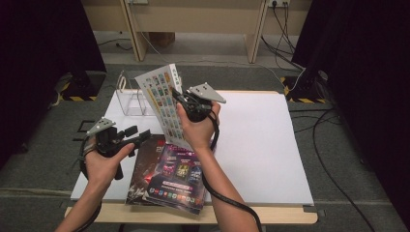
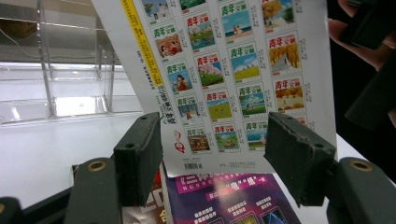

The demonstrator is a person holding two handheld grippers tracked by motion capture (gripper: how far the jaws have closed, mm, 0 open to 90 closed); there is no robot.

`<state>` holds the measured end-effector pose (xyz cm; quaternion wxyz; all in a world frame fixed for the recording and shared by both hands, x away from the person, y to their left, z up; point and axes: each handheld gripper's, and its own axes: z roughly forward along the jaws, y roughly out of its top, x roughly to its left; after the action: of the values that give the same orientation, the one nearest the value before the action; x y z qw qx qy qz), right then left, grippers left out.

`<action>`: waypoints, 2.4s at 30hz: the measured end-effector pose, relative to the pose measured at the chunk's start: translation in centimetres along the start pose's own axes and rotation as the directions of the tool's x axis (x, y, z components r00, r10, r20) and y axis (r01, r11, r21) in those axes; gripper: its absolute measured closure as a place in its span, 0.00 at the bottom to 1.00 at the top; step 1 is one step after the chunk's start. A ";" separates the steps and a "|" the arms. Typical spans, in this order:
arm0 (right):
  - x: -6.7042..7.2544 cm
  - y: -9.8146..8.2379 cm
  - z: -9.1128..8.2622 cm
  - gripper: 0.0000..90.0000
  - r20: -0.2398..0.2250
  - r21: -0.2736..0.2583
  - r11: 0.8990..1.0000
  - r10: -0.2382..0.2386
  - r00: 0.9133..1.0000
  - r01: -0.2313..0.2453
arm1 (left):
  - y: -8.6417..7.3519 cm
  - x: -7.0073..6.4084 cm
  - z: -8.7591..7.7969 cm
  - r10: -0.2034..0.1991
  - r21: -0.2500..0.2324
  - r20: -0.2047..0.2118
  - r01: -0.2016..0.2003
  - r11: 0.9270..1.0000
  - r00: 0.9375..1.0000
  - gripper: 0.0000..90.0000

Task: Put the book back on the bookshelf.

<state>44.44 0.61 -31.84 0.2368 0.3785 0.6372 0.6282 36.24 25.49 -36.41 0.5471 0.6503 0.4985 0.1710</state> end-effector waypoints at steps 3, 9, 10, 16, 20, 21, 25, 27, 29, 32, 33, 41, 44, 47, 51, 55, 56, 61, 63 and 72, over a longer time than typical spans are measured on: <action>0.2 -1.0 -1.3 0.82 0.011 0.000 1.000 -0.021 1.000 0.021 | -0.5 -0.8 0.3 0.023 0.014 0.017 -0.023 1.000 1.000 0.40; 0.0 -2.7 -4.0 0.82 0.024 0.017 1.000 -0.004 1.000 0.004 | -1.5 -2.3 1.3 0.057 0.045 0.055 -0.060 0.997 0.997 0.40; 0.0 -2.8 -4.5 0.82 0.019 0.023 1.000 0.012 1.000 -0.012 | -1.6 -2.6 1.5 0.064 0.048 0.057 -0.067 0.997 0.996 0.40; -0.2 -3.8 -6.2 0.82 0.030 0.074 0.997 -0.010 1.000 0.007 | -2.3 -5.1 2.0 0.103 0.061 0.113 -0.111 0.992 0.988 0.39; -0.1 -4.3 -6.8 0.82 0.034 0.096 0.995 0.008 0.999 -0.011 | -2.9 -6.7 2.7 0.130 0.082 0.141 -0.142 0.986 0.981 0.39; 0.0 -4.3 -7.0 0.82 0.044 0.110 0.994 0.001 0.999 -0.006 | -3.1 -7.1 2.8 0.139 0.084 0.142 -0.152 0.985 0.980 0.38; -0.1 -4.1 -7.4 0.82 0.034 0.146 0.989 0.010 0.999 -0.015 | -3.6 -8.2 3.4 0.166 0.074 0.131 -0.177 0.981 0.977 0.38; -0.1 -4.1 -7.5 0.82 0.037 0.145 0.989 0.010 0.999 -0.015 | -3.7 -8.7 3.5 0.186 0.063 0.119 -0.194 0.979 0.975 0.38; 0.1 -3.9 -7.6 0.82 0.043 0.157 0.988 0.006 0.999 -0.012 | -3.9 -9.7 3.8 0.219 0.045 0.100 -0.224 0.974 0.971 0.38; 0.3 -4.0 -7.6 0.82 0.048 0.166 0.986 0.003 0.999 -0.011 | -4.1 -10.8 4.4 0.258 0.031 0.070 -0.260 0.965 0.964 0.37; 0.4 -3.9 -7.5 0.82 0.049 0.171 0.985 0.007 0.999 -0.016 | -4.1 -11.1 4.7 0.264 0.025 0.055 -0.266 0.964 0.963 0.37; 0.3 -3.7 -7.5 0.82 0.055 0.188 0.982 0.009 0.998 -0.019 | -4.3 -12.1 6.0 0.309 0.024 -0.022 -0.308 0.951 0.951 0.33; 0.3 -3.6 -7.5 0.82 0.056 0.195 0.981 0.010 0.998 -0.021 | -4.5 -11.9 6.5 0.298 0.033 -0.032 -0.297 0.954 0.954 0.33; 0.4 -3.6 -7.4 0.82 0.056 0.198 0.980 0.009 0.998 -0.019 | -4.6 -12.0 6.8 0.302 0.027 -0.050 -0.301 0.953 0.952 0.33; 0.5 -3.5 -7.3 0.82 0.056 0.202 0.979 0.010 0.998 -0.022 | -4.6 -12.3 7.3 0.292 0.021 -0.061 -0.291 0.956 0.954 0.32; 0.4 -3.5 -7.3 0.82 0.056 0.201 0.979 0.007 0.998 -0.018 | -4.8 -12.5 8.0 0.295 0.028 -0.099 -0.294 0.955 0.950 0.30; 0.4 -3.5 -7.3 0.82 0.059 0.201 0.979 0.006 0.998 -0.018 | -4.9 -12.5 8.2 0.299 0.028 -0.109 -0.298 0.954 0.948 0.29; 0.3 -3.5 -7.3 0.82 0.064 0.200 0.980 0.009 0.998 -0.021 | -5.1 -12.7 8.7 0.301 0.025 -0.144 -0.301 0.953 0.943 0.28; 0.2 -3.5 -7.3 0.82 0.064 0.197 0.980 0.006 0.998 -0.019 | -5.3 -12.6 9.1 0.305 0.024 -0.163 -0.306 0.952 0.938 0.28; 0.4 -3.4 -7.4 0.82 0.071 0.200 0.979 0.018 0.997 -0.032 | -5.8 -12.7 10.0 0.303 0.031 -0.198 -0.303 0.953 0.932 0.24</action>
<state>37.79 -3.44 -34.31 0.2111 0.4297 0.6842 0.5501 35.54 8.90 -40.85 0.4612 0.6988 0.4449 0.3179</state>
